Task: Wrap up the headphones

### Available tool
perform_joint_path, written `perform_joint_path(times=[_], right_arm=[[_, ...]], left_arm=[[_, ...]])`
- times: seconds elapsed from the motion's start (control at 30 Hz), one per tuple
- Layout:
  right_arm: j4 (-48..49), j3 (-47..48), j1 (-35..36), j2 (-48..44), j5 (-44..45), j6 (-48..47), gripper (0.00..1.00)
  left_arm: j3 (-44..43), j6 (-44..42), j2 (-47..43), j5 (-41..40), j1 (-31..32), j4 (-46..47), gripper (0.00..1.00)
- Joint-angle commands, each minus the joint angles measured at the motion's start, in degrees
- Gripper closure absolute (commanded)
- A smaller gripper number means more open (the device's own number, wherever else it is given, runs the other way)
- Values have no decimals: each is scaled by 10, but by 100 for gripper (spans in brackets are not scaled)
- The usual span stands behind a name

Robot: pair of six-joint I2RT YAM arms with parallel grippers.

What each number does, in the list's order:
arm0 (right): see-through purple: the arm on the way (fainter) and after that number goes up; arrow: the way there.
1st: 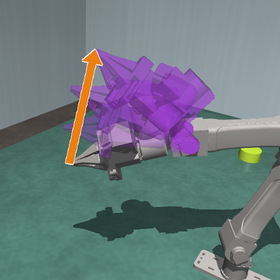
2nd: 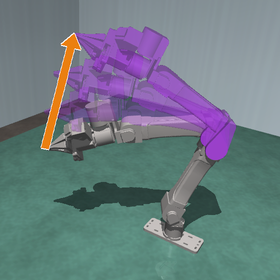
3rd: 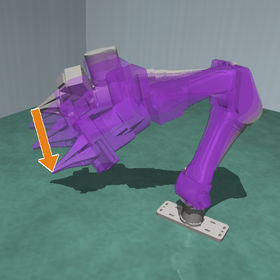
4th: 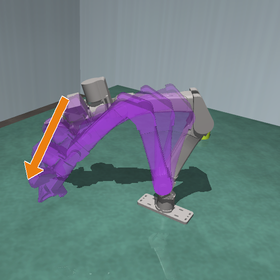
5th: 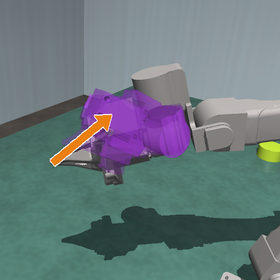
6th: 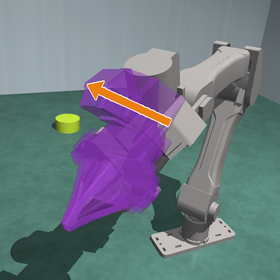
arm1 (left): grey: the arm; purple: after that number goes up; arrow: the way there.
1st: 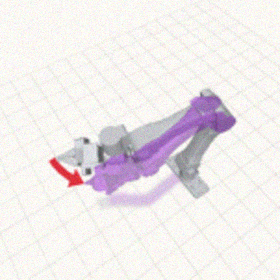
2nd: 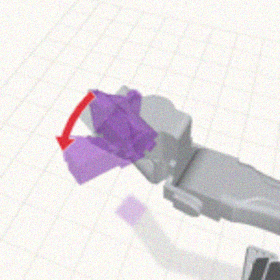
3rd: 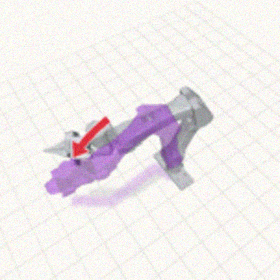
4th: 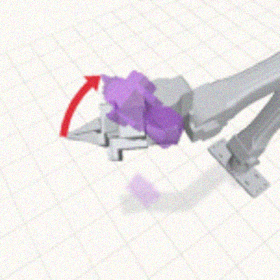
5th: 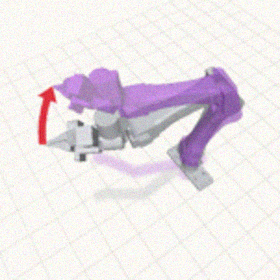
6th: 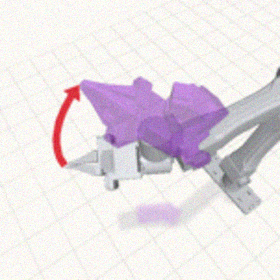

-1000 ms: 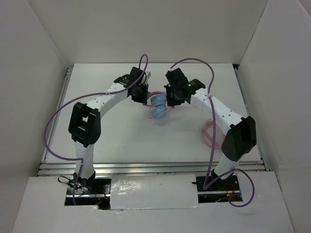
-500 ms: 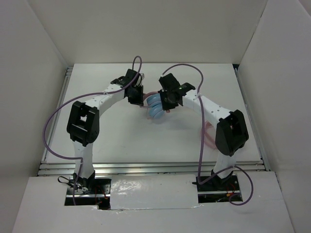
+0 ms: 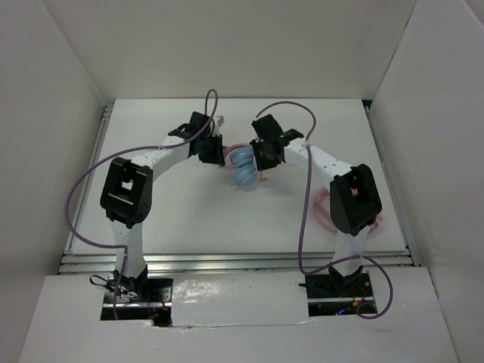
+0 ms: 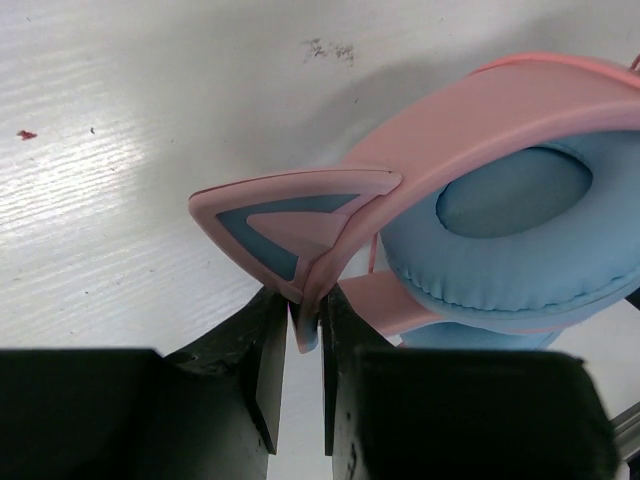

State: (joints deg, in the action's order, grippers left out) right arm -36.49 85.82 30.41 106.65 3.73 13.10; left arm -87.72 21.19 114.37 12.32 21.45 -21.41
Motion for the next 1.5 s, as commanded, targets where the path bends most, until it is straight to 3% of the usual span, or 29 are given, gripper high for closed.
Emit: perform_joint_path(times=[0.0,0.37,0.4,0.43,0.5,0.6,0.73,0.8,1.03,1.47], right_arm=[[41,4,-7,-5,-10,-12,74],[56,-14,-3,-80,-6,-26,66],[56,-12,-1,-87,-2,-28,55],[56,-11,1,-95,4,-32,54],[57,-11,3,-116,18,-36,40],[60,-7,3,-141,29,-40,32],[60,0,3,-165,44,-44,6],[58,6,1,-174,46,-49,0],[66,8,0,-216,5,-55,0],[69,-58,-38,-294,-77,-25,0]], left_arm=[[-14,-3,-60,47,0,64,100],[-37,-23,-104,56,-2,77,100],[-43,-25,-105,55,-2,67,100],[-46,-26,-107,59,-2,64,100],[-47,-25,-109,66,-4,62,100],[-51,-27,-110,74,-3,52,100],[-38,-32,-121,76,-3,53,100],[-39,-34,-127,67,-4,48,100],[-49,-33,-115,24,-8,-5,100],[26,-32,-75,73,-87,11,100]])
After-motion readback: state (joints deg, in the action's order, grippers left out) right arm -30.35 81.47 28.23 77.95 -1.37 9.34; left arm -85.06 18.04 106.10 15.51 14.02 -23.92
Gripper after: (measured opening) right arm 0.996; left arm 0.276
